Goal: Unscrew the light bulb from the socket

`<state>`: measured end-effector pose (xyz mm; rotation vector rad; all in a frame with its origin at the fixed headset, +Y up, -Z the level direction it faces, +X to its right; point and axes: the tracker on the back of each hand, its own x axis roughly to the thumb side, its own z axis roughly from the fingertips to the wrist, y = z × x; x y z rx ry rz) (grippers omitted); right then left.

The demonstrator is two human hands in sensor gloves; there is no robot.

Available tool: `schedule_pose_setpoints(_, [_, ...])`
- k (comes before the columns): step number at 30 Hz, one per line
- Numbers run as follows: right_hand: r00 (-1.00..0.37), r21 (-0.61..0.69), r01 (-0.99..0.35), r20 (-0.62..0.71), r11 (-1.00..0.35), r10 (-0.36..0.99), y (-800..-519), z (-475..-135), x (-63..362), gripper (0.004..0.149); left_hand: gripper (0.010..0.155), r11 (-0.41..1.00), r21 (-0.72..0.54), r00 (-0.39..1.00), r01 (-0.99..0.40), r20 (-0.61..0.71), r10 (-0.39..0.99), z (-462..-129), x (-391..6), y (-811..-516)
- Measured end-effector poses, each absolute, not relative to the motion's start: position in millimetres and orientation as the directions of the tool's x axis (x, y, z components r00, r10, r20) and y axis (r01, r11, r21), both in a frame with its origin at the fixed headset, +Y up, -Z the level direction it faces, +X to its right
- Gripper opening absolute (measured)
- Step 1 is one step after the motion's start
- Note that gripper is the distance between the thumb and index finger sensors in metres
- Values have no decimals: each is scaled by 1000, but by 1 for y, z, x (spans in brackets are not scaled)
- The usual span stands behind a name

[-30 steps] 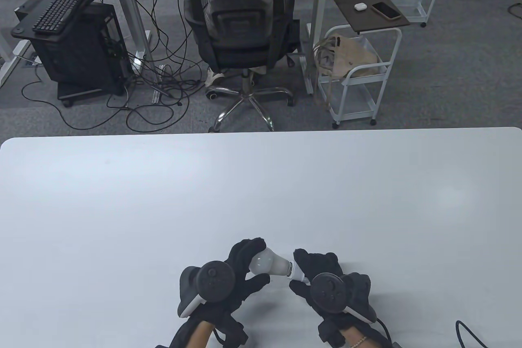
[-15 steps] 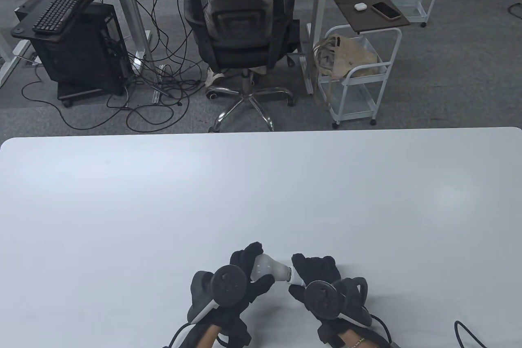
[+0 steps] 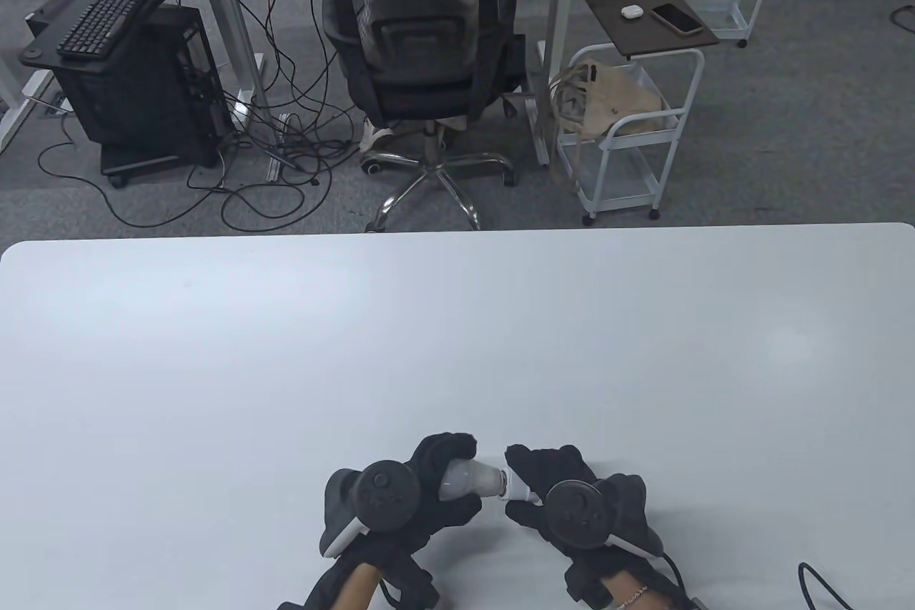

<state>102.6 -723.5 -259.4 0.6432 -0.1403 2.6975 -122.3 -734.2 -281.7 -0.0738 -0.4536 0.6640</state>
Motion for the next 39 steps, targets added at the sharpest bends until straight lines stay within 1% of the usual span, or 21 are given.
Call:
schedule_pose_setpoints(2, [-825,-23,-374,465,-927,321,-722,-256,99,69,72,764,-232,675,-602,362,642,-284,-126,-734])
schedule_pose_setpoints(5, [-831,-32,-344,475,-938,289,-723,-253,96,69,71,747,-258,669,-613,333,664,-286,-128,-737])
schedule_pose_setpoints(6, [-841,-85,-338,475,-937,260,-724,-250,93,69,72,740,-265,674,-618,305,673,-287,-128,-739])
schedule_pose_setpoints(7, [-858,-130,-293,472,-947,201,-723,-250,91,69,73,701,-288,655,-653,251,713,-288,-128,-743])
schedule_pose_setpoints(8, [-871,-138,-252,464,-958,162,-721,-250,91,68,73,663,-303,630,-685,212,748,-288,-128,-746])
schedule_pose_setpoints(9, [-866,-135,-267,469,-954,176,-720,-251,94,68,73,620,-338,610,-708,150,778,-289,-129,-747])
schedule_pose_setpoints(10, [-853,-121,-315,472,-942,224,-719,-253,96,68,73,584,-383,588,-715,121,799,-290,-130,-746])
schedule_pose_setpoints(12, [-857,-81,-316,452,-945,248,-721,-256,100,68,79,591,-421,586,-689,158,795,-291,-130,-745])
schedule_pose_setpoints(14, [-874,-108,-283,439,-953,210,-722,-258,102,68,85,542,-485,537,-687,164,828,-291,-131,-748])
schedule_pose_setpoints(16, [-876,-102,-290,429,-952,221,-724,-258,105,68,85,508,-523,515,-684,146,845,-291,-133,-748])
schedule_pose_setpoints(18, [-873,-84,-311,418,-947,250,-725,-259,107,68,82,515,-511,508,-688,167,845,-291,-136,-747])
schedule_pose_setpoints(21, [-870,-86,-326,417,-942,263,-726,-259,109,68,75,555,-441,529,-705,195,826,-290,-138,-743])
schedule_pose_setpoints(26, [-859,-64,-352,419,-934,295,-728,-258,108,68,73,571,-390,539,-722,199,818,-289,-139,-741])
schedule_pose_setpoints(28, [-867,-94,-329,425,-940,261,-730,-257,106,68,73,582,-360,558,-729,181,810,-289,-139,-742])
schedule_pose_setpoints(30, [-870,-90,-314,426,-945,248,-730,-258,106,68,73,595,-355,576,-721,169,800,-288,-138,-745])
schedule_pose_setpoints(32, [-868,-72,-325,419,-943,268,-731,-260,108,68,75,585,-373,569,-721,163,806,-290,-138,-746])
schedule_pose_setpoints(34, [-872,-74,-336,401,-939,280,-730,-262,111,68,77,521,-450,513,-725,152,845,-291,-137,-746])
schedule_pose_setpoints(36, [-874,-72,-339,394,-938,285,-729,-262,114,68,79,488,-472,483,-734,142,864,-290,-137,-745])
schedule_pose_setpoints(37, [-874,-74,-342,393,-937,288,-729,-262,115,68,79,494,-473,482,-730,155,862,-290,-137,-744])
schedule_pose_setpoints(39, [-863,-61,-357,403,-932,304,-728,-262,117,68,75,513,-483,496,-709,176,851,-289,-135,-743])
